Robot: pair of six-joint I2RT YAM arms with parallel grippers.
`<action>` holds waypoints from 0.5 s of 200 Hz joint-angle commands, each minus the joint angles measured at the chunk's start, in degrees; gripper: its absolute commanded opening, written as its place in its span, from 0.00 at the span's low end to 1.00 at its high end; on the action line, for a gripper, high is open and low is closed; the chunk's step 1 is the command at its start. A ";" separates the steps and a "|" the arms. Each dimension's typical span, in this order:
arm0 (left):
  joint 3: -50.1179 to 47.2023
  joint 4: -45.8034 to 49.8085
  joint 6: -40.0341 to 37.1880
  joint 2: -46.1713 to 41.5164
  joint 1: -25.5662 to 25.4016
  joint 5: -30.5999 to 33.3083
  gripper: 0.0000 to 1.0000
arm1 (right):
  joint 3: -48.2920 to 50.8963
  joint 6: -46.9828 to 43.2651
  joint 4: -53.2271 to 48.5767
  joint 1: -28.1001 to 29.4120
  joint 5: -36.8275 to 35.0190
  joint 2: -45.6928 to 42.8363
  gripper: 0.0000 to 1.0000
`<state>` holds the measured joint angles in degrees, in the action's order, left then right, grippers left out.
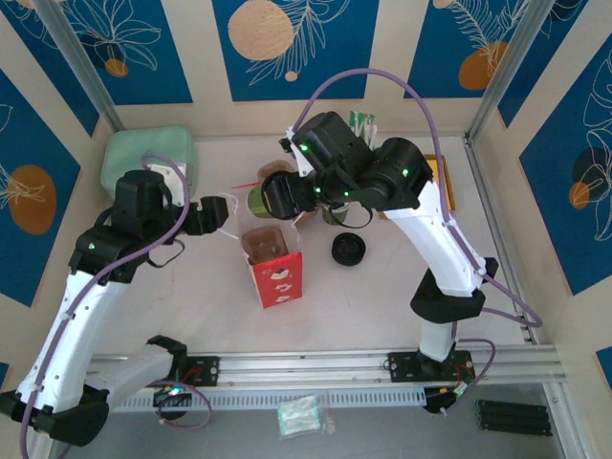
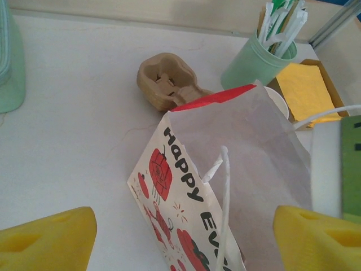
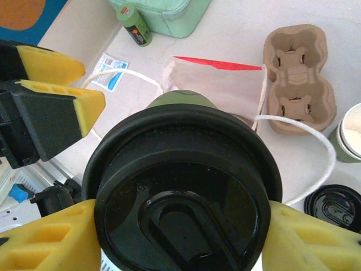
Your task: Pack the takeout coffee
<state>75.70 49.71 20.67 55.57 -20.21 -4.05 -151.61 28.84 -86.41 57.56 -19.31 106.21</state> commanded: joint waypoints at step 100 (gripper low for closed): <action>-3.26 -3.09 1.33 -2.24 0.96 -7.32 0.26 | -3.30 2.10 -7.21 4.48 -6.66 6.01 0.62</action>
<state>73.19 48.18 21.58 55.11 -19.97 -9.17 -153.53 30.09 -91.24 61.39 -23.90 111.55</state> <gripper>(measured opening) 0.331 0.620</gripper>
